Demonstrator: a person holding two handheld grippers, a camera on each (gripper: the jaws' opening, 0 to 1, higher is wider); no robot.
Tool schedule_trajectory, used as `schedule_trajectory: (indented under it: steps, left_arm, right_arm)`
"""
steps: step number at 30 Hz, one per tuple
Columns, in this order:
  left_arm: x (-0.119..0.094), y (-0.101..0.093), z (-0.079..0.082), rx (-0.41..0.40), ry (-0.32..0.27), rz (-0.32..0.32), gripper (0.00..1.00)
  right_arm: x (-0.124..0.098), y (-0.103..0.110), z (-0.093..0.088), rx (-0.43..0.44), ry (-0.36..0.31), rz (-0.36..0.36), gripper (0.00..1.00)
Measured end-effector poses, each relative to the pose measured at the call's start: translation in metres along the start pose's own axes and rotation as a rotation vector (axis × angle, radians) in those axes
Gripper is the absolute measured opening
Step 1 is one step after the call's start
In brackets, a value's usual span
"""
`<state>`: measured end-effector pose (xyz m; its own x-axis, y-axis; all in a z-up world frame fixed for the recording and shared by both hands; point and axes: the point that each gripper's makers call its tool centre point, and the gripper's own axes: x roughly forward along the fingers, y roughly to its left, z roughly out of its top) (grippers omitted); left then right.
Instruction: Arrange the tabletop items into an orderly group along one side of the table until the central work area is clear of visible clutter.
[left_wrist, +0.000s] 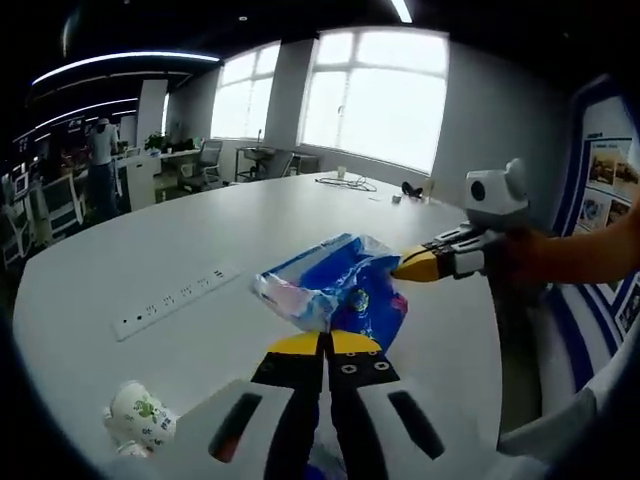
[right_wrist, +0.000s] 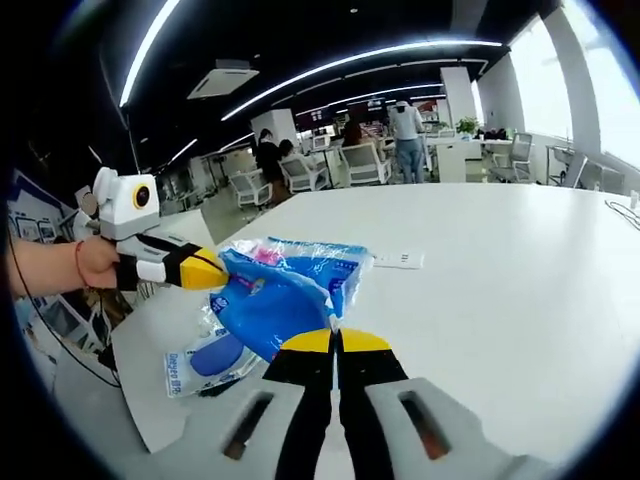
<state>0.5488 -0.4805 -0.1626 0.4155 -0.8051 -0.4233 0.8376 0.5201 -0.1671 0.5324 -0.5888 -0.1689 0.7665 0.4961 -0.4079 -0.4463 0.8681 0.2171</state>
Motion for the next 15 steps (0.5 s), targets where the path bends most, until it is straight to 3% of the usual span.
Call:
schedule_trajectory:
  steps: [15]
  left_arm:
    - [0.042, -0.018, 0.017, -0.003, -0.004, -0.019, 0.0]
  right_arm:
    - [-0.022, -0.042, 0.006, 0.003, -0.017, -0.067, 0.0]
